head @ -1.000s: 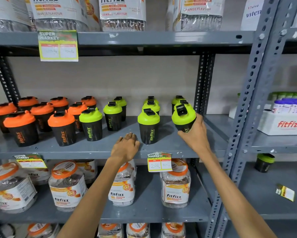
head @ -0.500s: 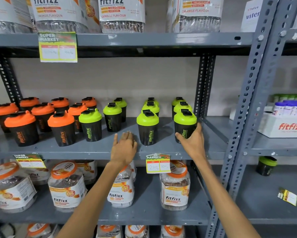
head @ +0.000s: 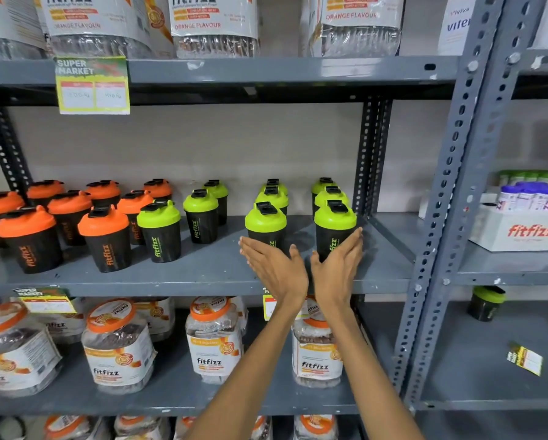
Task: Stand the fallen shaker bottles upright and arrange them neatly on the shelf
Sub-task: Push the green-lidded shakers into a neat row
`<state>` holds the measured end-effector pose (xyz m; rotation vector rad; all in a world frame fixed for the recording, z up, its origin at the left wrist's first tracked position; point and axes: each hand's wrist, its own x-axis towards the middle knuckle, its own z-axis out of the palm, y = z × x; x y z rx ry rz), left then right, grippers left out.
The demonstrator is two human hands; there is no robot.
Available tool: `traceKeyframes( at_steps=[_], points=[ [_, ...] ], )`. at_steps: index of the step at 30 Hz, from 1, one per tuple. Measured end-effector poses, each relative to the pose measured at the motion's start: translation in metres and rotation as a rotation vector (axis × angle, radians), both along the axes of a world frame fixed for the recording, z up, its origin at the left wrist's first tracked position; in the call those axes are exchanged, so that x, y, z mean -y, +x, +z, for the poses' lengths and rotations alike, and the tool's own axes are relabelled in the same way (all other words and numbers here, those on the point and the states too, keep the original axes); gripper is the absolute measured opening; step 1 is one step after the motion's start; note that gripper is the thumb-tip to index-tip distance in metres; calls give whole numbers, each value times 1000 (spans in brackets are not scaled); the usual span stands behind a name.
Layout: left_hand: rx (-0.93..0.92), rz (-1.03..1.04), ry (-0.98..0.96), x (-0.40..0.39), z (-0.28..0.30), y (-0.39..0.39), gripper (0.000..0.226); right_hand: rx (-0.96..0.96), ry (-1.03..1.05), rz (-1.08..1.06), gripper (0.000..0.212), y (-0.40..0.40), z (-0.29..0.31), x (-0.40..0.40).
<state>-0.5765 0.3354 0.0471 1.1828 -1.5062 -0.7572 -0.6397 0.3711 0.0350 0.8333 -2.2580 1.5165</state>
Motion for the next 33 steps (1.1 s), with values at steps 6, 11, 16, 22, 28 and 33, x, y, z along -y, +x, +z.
traceKeyframes(
  at_steps=[6,11,16,22,28,33],
  points=[
    [-33,62,87,11,4,-13,105,55,39,-21,106,-4,6,10],
    [-75,111,86,19,6,-11,89,64,12,-16,97,-9,7,10],
    [-55,57,72,20,5,-9,83,75,-30,34,97,-18,7,3],
    [-49,9,37,16,7,-9,77,60,-58,60,93,-31,11,-12],
    [-67,-1,34,12,7,-6,74,59,-42,107,90,-30,7,-16],
    [-74,-13,42,8,5,-2,73,69,-23,99,93,-27,2,-14]
  ],
)
